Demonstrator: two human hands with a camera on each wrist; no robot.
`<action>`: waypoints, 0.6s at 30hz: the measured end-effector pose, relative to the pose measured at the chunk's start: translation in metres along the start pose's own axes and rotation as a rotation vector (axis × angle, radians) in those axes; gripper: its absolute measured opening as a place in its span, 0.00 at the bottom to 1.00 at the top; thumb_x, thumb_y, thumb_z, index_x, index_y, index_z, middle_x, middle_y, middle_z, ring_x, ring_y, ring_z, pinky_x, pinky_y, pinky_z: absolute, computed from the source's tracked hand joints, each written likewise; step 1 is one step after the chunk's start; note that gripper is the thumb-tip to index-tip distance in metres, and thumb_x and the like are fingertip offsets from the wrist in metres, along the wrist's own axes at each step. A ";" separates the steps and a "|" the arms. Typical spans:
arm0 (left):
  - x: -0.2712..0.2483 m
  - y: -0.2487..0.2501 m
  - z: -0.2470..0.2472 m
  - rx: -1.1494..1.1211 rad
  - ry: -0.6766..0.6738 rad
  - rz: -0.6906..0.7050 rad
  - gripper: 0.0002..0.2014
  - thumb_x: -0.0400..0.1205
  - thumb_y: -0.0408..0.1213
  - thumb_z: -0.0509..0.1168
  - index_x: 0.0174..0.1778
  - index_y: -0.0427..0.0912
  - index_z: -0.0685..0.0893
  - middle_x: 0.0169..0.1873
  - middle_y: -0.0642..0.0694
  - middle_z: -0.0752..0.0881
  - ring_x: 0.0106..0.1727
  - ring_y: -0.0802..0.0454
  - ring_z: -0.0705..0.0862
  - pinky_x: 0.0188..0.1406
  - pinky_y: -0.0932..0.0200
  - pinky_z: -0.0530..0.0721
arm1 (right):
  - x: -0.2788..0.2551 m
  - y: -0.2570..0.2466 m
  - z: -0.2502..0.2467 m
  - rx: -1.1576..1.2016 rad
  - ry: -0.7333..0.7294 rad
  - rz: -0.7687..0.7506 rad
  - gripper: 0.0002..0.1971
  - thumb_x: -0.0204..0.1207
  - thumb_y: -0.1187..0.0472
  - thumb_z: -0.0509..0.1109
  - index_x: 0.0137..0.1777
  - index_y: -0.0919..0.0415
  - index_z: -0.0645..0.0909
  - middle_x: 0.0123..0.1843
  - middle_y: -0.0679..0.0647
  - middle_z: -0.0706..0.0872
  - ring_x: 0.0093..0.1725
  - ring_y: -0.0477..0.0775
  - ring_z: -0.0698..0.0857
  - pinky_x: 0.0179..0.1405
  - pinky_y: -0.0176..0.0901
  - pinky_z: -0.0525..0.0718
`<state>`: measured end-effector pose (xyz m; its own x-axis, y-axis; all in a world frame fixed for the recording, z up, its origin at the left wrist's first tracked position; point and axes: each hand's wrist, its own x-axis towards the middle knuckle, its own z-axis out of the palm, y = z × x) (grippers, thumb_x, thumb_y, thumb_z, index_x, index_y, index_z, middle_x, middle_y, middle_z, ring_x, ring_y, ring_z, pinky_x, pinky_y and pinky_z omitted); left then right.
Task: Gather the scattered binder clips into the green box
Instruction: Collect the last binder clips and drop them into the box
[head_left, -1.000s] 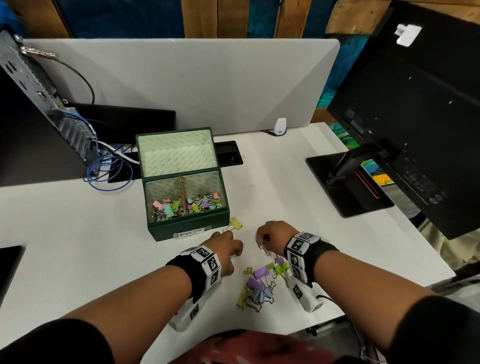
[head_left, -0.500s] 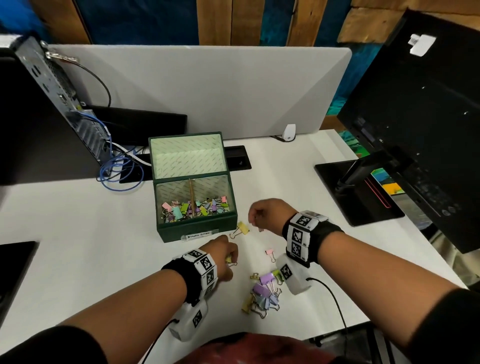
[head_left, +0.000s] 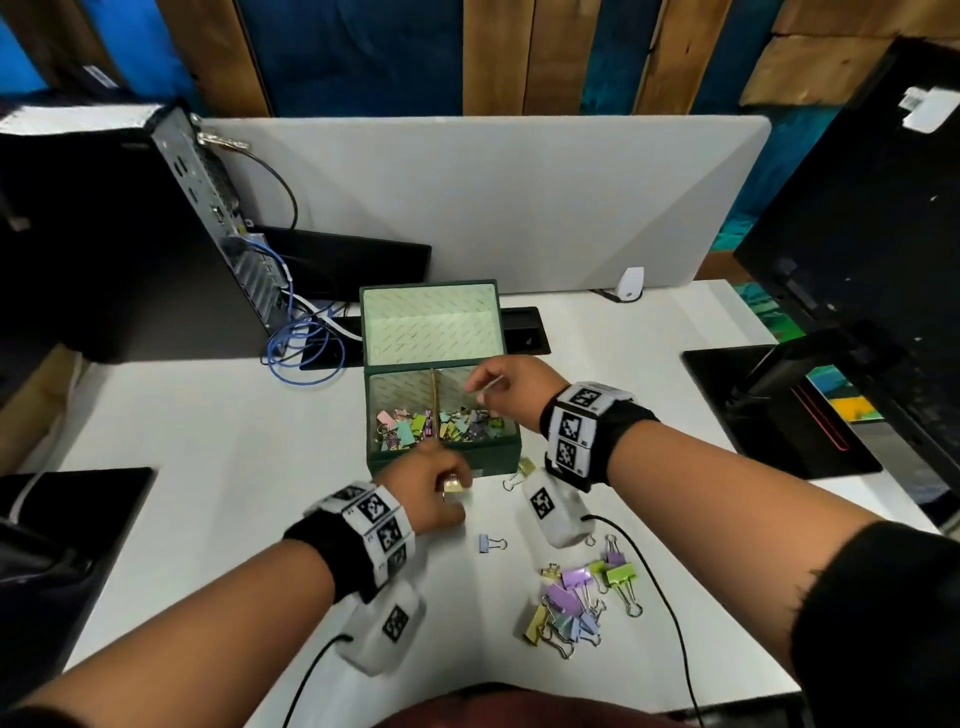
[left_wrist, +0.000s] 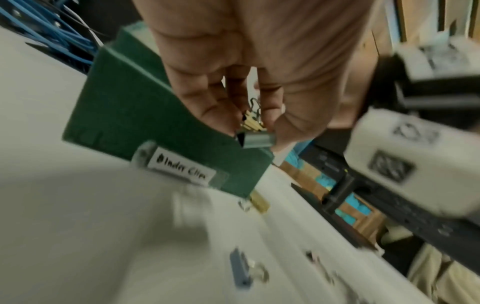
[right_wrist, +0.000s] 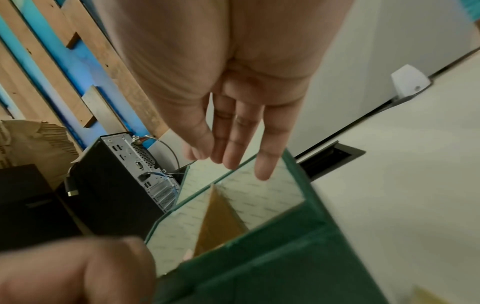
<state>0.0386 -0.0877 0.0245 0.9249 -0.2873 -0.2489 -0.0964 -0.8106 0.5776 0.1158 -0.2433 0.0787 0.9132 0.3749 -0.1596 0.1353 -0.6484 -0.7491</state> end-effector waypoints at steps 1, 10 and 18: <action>0.002 -0.001 -0.007 -0.037 0.035 -0.002 0.12 0.67 0.35 0.74 0.39 0.56 0.80 0.40 0.53 0.73 0.41 0.53 0.76 0.48 0.57 0.81 | -0.004 0.006 -0.003 -0.002 0.026 0.003 0.09 0.76 0.70 0.66 0.49 0.60 0.86 0.47 0.48 0.84 0.44 0.45 0.82 0.48 0.35 0.78; 0.050 0.018 -0.036 -0.146 0.291 -0.030 0.11 0.70 0.36 0.74 0.41 0.55 0.82 0.43 0.48 0.77 0.42 0.52 0.78 0.49 0.57 0.81 | -0.068 0.094 -0.034 -0.214 -0.013 0.179 0.09 0.76 0.66 0.66 0.52 0.58 0.85 0.44 0.47 0.81 0.36 0.40 0.77 0.38 0.23 0.72; 0.042 0.032 -0.011 0.035 0.140 0.170 0.14 0.74 0.42 0.71 0.56 0.47 0.85 0.49 0.47 0.75 0.49 0.51 0.77 0.56 0.55 0.80 | -0.121 0.124 -0.031 -0.569 -0.471 0.270 0.32 0.72 0.62 0.71 0.76 0.48 0.67 0.70 0.55 0.73 0.66 0.57 0.77 0.68 0.48 0.76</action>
<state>0.0788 -0.1200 0.0412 0.9360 -0.3499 -0.0387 -0.2656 -0.7742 0.5745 0.0339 -0.3901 0.0249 0.7004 0.3146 -0.6407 0.2238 -0.9491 -0.2214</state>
